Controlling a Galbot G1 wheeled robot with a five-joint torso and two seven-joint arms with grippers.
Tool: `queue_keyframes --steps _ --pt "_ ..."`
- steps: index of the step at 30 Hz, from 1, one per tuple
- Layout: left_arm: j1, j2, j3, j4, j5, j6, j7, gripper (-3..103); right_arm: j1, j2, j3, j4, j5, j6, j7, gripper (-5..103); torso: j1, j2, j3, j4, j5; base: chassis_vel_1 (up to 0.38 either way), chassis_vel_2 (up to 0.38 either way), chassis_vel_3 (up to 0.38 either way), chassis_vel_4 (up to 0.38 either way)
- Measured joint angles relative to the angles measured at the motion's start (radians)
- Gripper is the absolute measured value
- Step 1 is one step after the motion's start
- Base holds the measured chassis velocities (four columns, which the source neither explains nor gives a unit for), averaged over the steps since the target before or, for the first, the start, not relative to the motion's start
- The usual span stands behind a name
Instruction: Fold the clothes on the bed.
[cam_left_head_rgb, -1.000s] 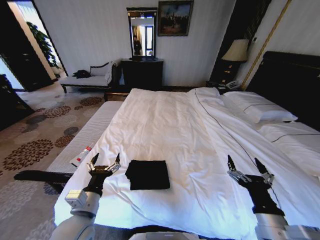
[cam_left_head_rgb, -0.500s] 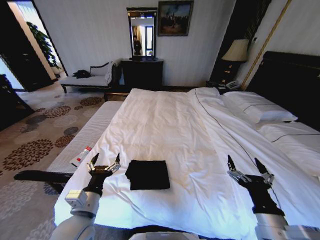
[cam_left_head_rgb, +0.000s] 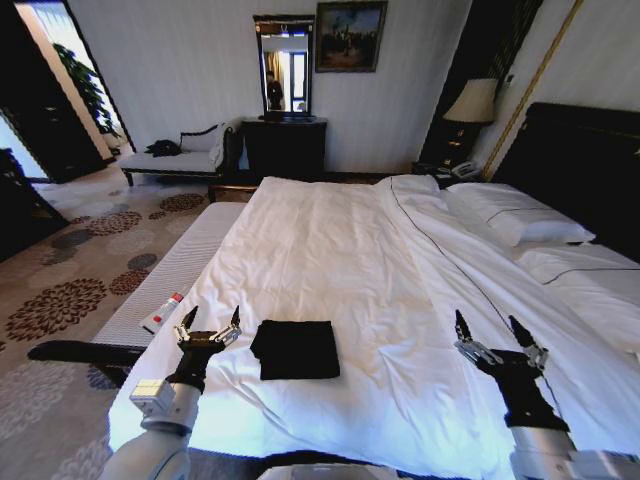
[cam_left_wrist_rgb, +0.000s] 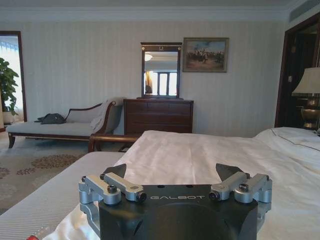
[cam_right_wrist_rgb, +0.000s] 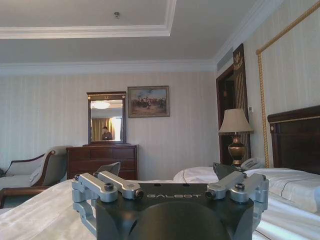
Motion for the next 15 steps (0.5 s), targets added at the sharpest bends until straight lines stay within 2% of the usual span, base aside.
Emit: queue_keyframes --steps 15 --pt "0.000 0.000 0.000 0.000 0.000 0.000 0.000 100 0.000 0.000 0.000 0.000 0.000 0.000 0.000 100 0.000 0.000 0.000 0.0000 0.0000 0.000 0.000 0.000 0.000"
